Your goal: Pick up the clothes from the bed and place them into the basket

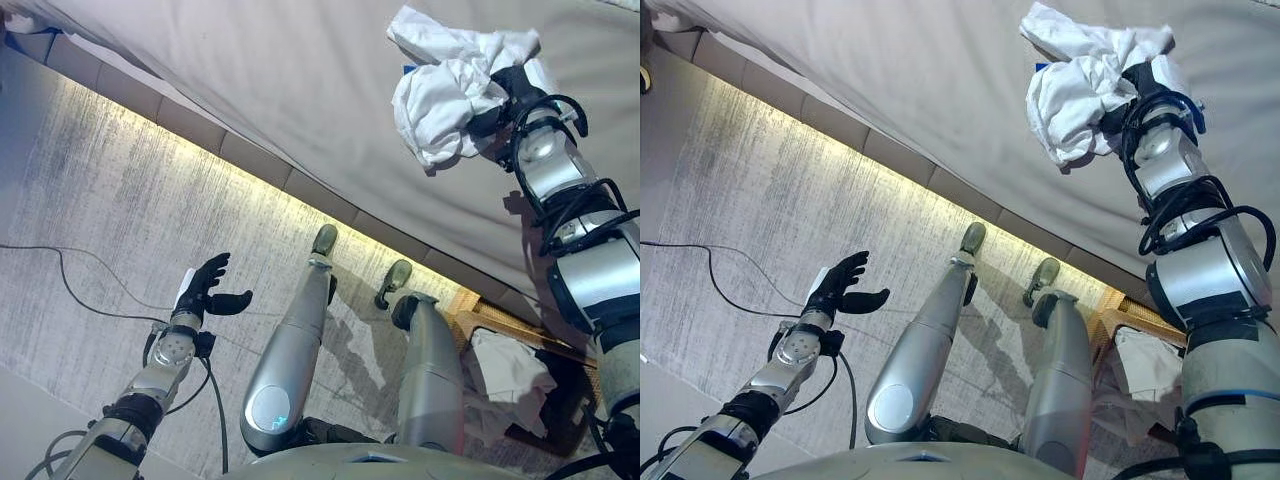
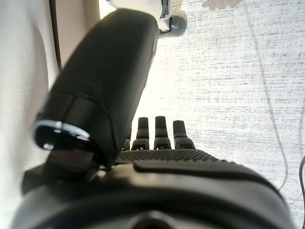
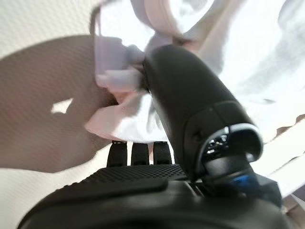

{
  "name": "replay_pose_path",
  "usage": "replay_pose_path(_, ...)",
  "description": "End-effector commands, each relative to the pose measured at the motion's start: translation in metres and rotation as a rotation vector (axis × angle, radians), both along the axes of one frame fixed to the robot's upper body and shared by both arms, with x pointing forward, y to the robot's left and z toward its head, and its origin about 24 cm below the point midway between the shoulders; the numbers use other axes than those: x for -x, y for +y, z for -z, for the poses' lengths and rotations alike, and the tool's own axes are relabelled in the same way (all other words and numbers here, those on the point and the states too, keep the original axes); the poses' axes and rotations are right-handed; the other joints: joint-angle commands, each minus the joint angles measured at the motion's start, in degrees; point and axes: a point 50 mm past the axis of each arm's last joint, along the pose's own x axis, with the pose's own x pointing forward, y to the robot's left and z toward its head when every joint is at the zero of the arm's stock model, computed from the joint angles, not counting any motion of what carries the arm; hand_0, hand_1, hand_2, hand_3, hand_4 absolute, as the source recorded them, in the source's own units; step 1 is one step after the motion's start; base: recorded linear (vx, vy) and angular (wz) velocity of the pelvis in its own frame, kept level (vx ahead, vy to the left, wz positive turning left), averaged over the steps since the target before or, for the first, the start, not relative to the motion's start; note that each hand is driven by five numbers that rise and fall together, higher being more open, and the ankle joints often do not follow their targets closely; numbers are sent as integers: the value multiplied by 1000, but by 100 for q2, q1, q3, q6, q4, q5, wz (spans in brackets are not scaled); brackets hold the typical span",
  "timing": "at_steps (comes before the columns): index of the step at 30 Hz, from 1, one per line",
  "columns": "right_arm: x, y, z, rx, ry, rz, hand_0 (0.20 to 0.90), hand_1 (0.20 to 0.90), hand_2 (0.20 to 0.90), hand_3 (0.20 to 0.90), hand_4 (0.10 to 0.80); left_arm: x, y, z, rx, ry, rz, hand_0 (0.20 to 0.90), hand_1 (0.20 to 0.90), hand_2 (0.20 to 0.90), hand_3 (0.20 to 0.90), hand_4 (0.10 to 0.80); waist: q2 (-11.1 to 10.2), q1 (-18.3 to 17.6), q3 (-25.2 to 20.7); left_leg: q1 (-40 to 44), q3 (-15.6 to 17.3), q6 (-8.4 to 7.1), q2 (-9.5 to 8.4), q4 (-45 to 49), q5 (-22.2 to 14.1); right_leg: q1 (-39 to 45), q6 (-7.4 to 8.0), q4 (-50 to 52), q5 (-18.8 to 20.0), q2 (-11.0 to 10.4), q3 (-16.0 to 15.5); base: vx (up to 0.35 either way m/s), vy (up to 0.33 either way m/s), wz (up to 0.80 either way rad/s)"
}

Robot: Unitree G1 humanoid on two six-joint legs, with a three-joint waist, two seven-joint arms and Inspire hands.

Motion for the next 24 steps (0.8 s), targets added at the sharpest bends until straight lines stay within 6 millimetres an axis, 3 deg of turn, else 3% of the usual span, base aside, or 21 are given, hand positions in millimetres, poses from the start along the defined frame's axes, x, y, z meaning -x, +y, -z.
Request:
replay_pose_path(1,15,-22,54,-10,145,34,300,300,300,200,100,14,19,-3,-12,-32,-44,900,900,900,900,800,236,-51,-150,62,271,358,-182,-81,265,467,-46,-966,1044,141,-317,-74,-11,-3)
replay_pose_path(7,20,-27,53,-168,-11,63,300,300,300,200,100,17,23,-2,-31,-21,-35,900,900,900,900,800,66,-69,-223,674,213,277,-138,-506,313,1218,-44,-1610,1147,293,-355,19,-43,0)
replay_pose_path(11,27,-31,54,-370,-203,72,300,300,300,200,100,28,22,9,-40,15,-40,900,900,900,900,800,-121,-172,-575,1242,289,179,-28,-1088,383,1832,49,-2295,1288,365,-278,62,-7,-7)
replay_pose_path(15,43,-27,69,-539,-360,31,300,300,300,200,100,42,15,26,-50,74,-49,900,900,900,900,800,-364,-425,-1033,1965,453,104,134,-1684,388,2545,157,-2941,1395,360,-116,65,42,-17)
replay_pose_path(18,57,-17,88,-620,-397,8,300,300,300,200,100,55,7,40,-48,123,-59,900,900,900,900,800,-468,-635,-1360,2469,568,92,220,-2005,367,2975,221,-3252,1422,369,89,96,110,-32)
replay_pose_path(20,74,-1,115,-713,-409,1,300,300,300,200,100,72,-3,55,-39,176,-78,900,900,900,900,800,-588,-841,-1685,2815,492,110,203,-2129,330,3272,259,-3483,1484,343,341,185,207,-32)
replay_pose_path(24,116,30,174,-849,-325,-25,300,300,300,200,100,117,-33,84,13,297,-148,900,900,900,900,800,-672,-876,-2215,3507,-489,317,-57,-2265,148,3835,336,-3732,1599,387,1042,229,260,-83)
